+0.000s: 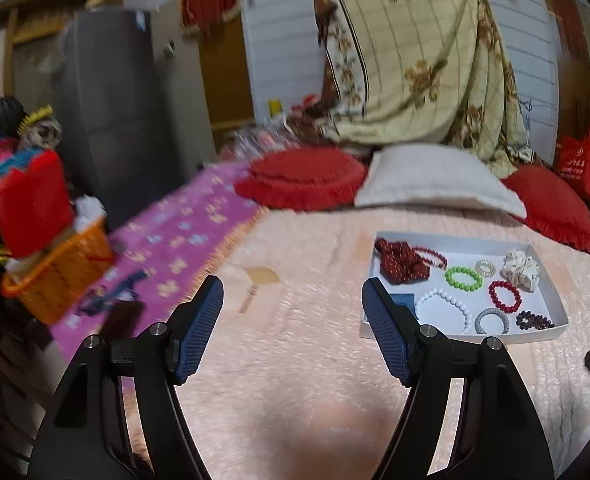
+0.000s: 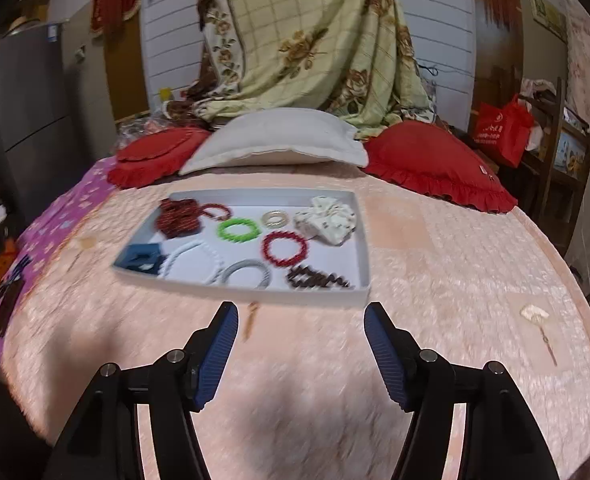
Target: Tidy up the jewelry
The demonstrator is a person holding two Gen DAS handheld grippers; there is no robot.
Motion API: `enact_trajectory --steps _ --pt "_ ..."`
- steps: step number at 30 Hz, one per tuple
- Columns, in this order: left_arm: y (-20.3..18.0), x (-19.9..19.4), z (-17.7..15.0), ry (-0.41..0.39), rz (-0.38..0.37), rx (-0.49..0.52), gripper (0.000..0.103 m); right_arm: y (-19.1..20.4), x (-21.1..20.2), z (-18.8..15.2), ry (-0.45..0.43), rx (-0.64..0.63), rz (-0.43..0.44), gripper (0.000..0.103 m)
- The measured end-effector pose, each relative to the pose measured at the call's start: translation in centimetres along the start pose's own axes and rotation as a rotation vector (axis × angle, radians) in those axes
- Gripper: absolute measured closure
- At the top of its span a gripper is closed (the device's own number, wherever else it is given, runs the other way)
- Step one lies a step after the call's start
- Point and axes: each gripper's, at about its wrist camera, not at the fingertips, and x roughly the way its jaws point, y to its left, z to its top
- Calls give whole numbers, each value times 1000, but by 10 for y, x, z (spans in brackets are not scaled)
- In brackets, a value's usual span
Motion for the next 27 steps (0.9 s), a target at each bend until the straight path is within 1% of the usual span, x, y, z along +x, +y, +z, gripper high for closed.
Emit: enact_trajectory --steps 2,4,6,9,14,16,18,22,25,27 --pt "5 -24 -2 -39 -8 -9 21 7 -9 -8 7 6 4 37" --pt "9 -46 -4 -80 -24 -12 20 12 -18 -15 9 5 -4 35" --pt "11 -63 -6 -99 -43 -13 20 17 -28 -20 -2 1 -32 34" --pt "16 -81 -7 -106 -80 -27 20 19 -41 -25 -10 14 -31 31" --pt "21 -97 -13 -57 -131 -44 20 22 -62 -32 -33 8 -47 27" --pt "19 -99 -17 -32 -138 -37 20 25 -68 -35 -43 -1 -65 21" --pt "16 -101 -20 -11 -141 -21 20 27 -71 -38 -37 1 -62 18" --pt "16 -106 -26 13 -161 -25 20 28 -75 -41 -26 8 -55 18" --pt "19 -108 -29 24 -177 -42 20 30 -79 -43 -28 -2 -66 18" --pt "19 -109 -30 29 -173 -39 20 32 -79 -45 -24 -5 -65 18"
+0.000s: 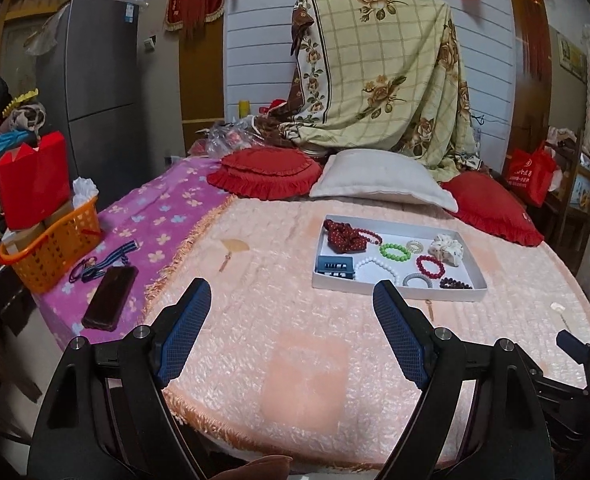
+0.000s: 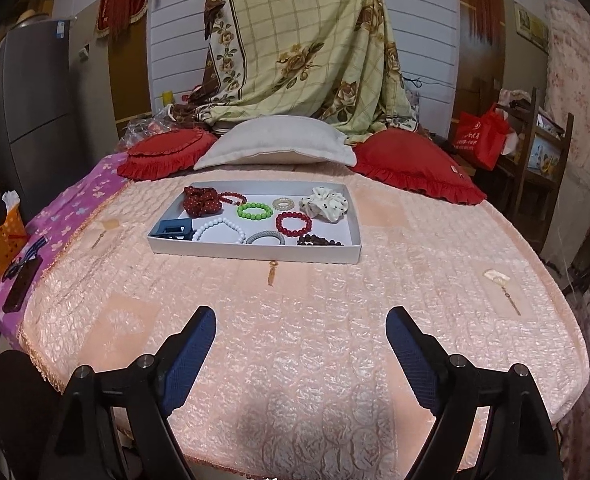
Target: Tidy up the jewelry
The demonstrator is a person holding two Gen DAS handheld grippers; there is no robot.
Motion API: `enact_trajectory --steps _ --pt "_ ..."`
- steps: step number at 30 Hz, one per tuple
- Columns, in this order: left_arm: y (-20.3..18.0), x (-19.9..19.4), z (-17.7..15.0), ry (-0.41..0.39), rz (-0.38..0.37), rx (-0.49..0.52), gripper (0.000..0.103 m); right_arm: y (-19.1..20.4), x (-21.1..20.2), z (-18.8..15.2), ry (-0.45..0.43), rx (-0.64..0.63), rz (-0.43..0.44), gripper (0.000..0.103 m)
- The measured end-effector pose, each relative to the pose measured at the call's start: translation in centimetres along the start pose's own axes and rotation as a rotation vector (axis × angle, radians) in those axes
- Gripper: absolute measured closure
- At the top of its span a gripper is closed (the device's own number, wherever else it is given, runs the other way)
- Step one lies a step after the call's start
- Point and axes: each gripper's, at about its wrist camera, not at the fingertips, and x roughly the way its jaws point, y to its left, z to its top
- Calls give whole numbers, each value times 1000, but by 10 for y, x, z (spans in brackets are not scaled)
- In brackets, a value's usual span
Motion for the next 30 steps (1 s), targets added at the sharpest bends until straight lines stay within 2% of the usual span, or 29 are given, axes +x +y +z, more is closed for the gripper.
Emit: enact_trajectory --steps 13,30 --pt "-4 8 -11 50 -11 30 20 15 9 -8 49 -35 18 18" --pt "-18 32 -40 180 -60 72 20 17 21 -16 95 -26 -4 18"
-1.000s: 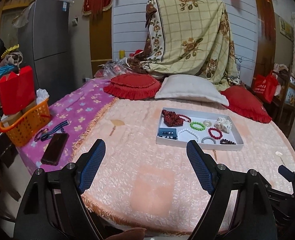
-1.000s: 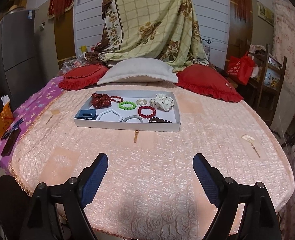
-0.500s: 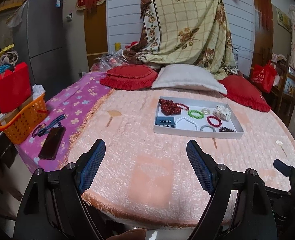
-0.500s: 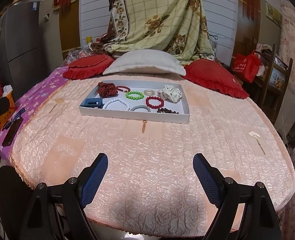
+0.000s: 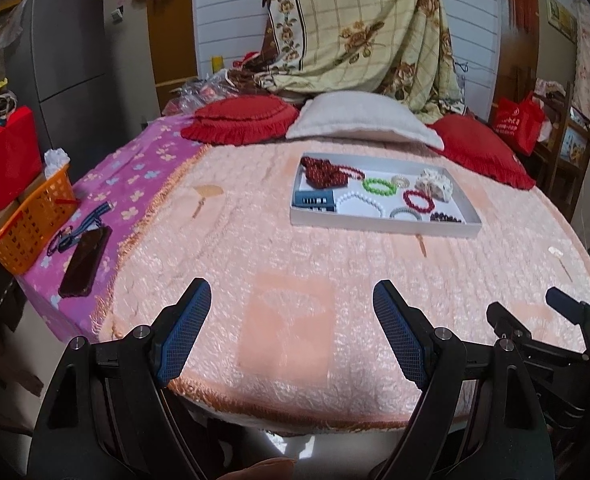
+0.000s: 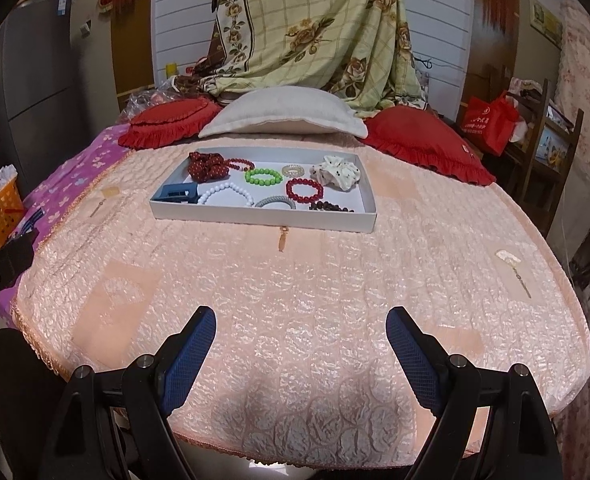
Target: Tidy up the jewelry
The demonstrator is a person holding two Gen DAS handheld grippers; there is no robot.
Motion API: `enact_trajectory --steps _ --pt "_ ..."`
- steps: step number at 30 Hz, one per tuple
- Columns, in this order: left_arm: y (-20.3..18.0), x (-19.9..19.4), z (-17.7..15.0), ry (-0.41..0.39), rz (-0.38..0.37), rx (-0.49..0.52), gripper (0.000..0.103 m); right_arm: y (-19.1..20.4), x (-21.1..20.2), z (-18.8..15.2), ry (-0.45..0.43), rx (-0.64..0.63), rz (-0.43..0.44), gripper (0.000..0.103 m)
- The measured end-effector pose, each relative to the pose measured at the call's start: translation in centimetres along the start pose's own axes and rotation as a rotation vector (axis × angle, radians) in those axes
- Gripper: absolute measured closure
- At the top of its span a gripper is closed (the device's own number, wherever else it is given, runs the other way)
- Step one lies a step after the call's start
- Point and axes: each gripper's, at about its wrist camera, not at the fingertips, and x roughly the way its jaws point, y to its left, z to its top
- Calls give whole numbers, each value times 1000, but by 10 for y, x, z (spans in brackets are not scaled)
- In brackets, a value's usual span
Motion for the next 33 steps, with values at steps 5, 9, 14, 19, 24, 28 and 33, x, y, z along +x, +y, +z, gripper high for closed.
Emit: enact_trajectory --steps 5,9,14,19,24,28,33 --pt "-2 8 -6 35 -7 6 20 1 4 -3 16 1 -3 18" --pt "-5 11 -9 50 -14 14 20 2 9 -6 37 7 -8 18" --pt "-8 18 -13 78 -28 28 20 1 14 -8 57 14 -14 18" --pt "-10 23 -16 101 -38 31 20 1 15 -10 64 17 -14 18" --pt "-12 26 -18 111 -38 42 20 2 17 -11 67 15 -17 18" --pt "-13 30 -19 122 -40 47 20 0 20 -12 75 20 -18 18" --pt "-13 36 -22 144 -44 46 20 -2 25 -14 87 29 -21 18"
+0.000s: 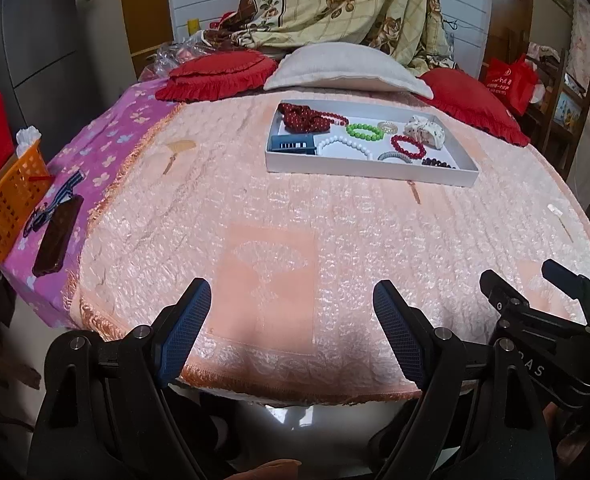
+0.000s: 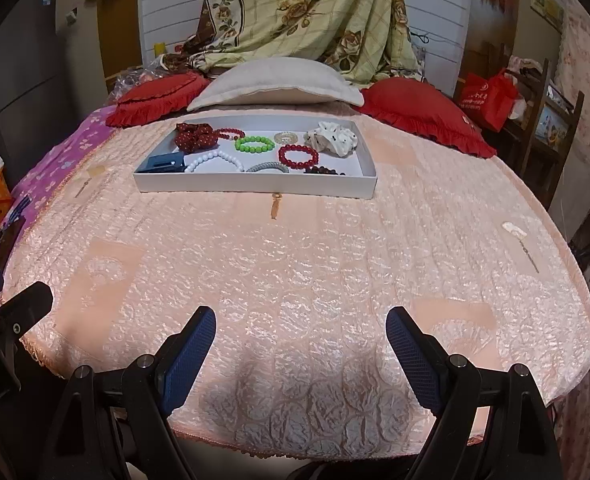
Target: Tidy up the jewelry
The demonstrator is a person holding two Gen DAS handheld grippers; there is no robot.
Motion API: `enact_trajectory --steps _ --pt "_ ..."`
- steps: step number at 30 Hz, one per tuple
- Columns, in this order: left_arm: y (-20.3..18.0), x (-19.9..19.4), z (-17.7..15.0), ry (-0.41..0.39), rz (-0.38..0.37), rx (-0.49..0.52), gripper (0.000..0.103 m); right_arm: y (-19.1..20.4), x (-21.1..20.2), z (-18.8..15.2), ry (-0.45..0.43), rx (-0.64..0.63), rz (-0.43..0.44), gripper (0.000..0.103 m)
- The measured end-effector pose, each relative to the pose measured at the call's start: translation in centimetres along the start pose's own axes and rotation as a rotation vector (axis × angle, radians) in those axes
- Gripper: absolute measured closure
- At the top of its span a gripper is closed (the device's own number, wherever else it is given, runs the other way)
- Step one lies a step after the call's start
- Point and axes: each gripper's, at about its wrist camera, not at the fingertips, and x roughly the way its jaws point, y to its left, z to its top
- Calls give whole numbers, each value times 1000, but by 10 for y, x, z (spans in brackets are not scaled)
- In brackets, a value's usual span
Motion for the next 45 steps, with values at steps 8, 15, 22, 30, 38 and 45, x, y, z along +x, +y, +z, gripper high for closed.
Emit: enact_trajectory --steps 8,15,22,30,38,45 --pt "0 11 -2 27 0 5 20 -1 10 -3 20 1 -4 18" --pt "-2 19 -4 53 -4 5 20 -4 15 -4 33 10 -6 18" --pt "-3 23 -4 67 -7 8 20 -5 19 -5 35 4 -7 18" --pt "-5 31 -4 88 -2 8 20 -6 26 -6 53 4 -3 18" --pt "-6 44 -5 120 -1 14 20 -5 35 -8 71 -1 -2 18" --pt "-6 50 -3 127 4 11 20 -6 41 -8 82 2 -1 18"
